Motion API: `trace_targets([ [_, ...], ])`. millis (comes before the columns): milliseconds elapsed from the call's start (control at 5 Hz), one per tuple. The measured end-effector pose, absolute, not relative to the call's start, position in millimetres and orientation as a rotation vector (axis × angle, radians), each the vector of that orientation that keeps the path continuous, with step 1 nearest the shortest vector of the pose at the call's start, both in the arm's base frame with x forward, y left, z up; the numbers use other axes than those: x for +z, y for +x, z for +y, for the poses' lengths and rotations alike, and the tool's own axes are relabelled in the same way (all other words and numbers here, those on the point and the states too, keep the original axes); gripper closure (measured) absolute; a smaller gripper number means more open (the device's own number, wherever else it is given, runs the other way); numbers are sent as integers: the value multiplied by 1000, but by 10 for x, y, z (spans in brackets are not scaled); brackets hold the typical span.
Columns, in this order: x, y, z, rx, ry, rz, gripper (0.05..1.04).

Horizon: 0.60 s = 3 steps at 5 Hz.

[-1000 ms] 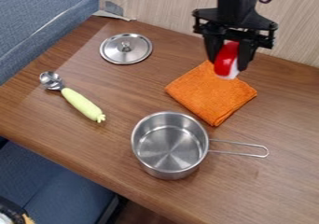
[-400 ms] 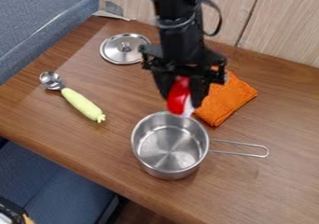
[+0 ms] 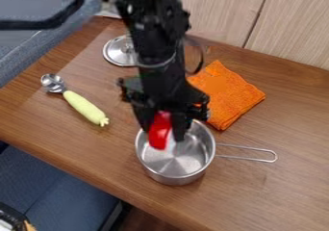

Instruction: Put the red object in the silver pot

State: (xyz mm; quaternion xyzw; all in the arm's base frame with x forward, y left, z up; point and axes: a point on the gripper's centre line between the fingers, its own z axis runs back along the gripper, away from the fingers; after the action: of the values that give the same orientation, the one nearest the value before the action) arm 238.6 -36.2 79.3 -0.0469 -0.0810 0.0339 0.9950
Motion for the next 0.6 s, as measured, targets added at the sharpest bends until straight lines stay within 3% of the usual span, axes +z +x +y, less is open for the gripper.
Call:
trace_targets([
  [600, 378, 2472, -380, 64, -40, -101, 495],
])
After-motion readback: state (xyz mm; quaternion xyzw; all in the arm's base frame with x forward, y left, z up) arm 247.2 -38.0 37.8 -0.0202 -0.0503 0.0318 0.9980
